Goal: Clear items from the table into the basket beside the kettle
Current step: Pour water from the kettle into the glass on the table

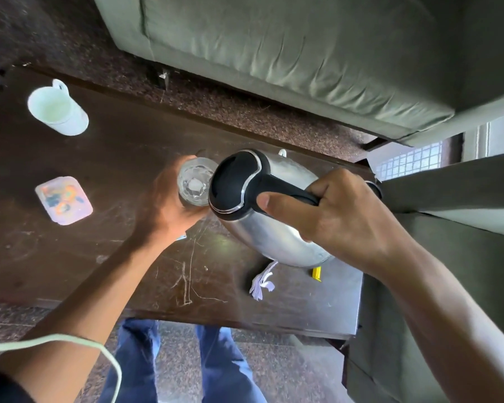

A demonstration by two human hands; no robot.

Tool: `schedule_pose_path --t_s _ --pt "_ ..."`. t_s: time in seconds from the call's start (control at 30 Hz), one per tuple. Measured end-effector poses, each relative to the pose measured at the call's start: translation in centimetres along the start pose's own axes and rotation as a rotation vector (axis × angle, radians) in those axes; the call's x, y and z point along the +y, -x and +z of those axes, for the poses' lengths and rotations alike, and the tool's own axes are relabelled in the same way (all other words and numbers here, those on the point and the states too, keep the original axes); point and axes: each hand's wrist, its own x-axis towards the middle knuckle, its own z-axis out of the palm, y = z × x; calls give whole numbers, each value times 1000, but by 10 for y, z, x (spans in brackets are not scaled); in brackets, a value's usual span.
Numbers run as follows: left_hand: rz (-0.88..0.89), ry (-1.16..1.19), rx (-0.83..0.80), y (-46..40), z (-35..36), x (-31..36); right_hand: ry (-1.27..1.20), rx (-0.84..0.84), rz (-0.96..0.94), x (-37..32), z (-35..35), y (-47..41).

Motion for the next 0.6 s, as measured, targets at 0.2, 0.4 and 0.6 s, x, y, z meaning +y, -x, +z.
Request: schedule_pose_path --t_s 0.2,0.4,0.6 --pt "50 104 -9 4 0 9 26 10 4 6 1 -2" --pt "10 58 -35 3 -2 15 3 -2 -10 11 -1 -2" --pt "-4 40 -32 0 -3 15 -18 -9 -30 13 -3 -3"
